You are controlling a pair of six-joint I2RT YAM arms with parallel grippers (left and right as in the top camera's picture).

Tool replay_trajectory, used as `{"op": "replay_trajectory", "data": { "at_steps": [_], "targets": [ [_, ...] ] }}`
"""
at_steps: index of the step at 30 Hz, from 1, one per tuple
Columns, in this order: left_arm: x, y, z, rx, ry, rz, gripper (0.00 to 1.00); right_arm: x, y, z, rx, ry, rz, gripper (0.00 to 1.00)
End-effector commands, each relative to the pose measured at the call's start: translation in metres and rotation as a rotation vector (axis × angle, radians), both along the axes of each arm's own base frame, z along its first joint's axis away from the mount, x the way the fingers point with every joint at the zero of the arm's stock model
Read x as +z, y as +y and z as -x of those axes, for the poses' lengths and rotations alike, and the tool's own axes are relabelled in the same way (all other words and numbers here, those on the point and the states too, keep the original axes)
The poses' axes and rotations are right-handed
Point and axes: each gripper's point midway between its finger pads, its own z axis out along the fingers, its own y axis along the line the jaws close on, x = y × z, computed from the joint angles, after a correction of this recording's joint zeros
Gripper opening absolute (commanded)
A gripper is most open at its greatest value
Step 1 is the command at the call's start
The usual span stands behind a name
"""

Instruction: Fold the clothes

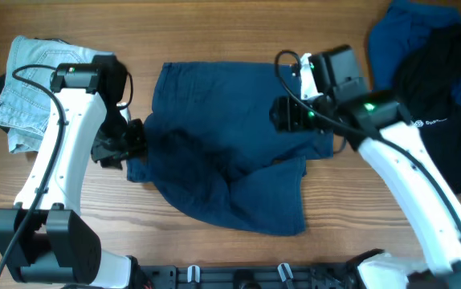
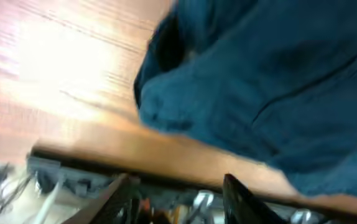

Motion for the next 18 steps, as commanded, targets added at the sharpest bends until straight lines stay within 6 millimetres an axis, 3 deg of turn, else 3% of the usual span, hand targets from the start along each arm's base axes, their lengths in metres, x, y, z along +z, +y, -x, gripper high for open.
{"op": "replay_trajectory", "data": {
  "at_steps": [1,4,7,9,10,11,13,18],
  "targets": [
    [0.012,0.008,-0.031,0.029,-0.195,-0.011,0.49,-0.058,0.002,-0.015,0.012,0.121,0.078,0.77],
    [0.039,0.011,-0.082,0.041,-0.485,-0.01,0.49,-0.11,0.01,-0.01,0.052,0.272,0.085,0.77],
    [0.063,0.01,-0.116,0.042,-0.672,-0.003,0.6,-0.143,0.013,-0.003,0.082,0.367,0.1,0.72],
    [0.068,0.01,-0.125,0.038,-0.714,-0.002,0.63,-0.156,0.014,-0.007,0.103,0.372,0.109,0.62],
    [0.069,0.01,-0.127,0.027,-0.721,-0.004,0.64,-0.16,0.014,-0.008,0.106,0.373,0.111,0.46],
    [0.069,0.01,-0.127,0.009,-0.724,-0.008,0.64,-0.163,0.015,-0.009,0.105,0.374,0.111,0.38],
    [0.069,0.01,-0.128,-0.018,-0.729,-0.013,0.64,-0.176,0.015,-0.009,0.101,0.395,0.117,0.04],
    [0.071,0.01,-0.13,-0.018,-0.74,-0.013,0.64,-0.207,0.015,-0.01,0.099,0.438,0.131,0.04]
  ]
}}
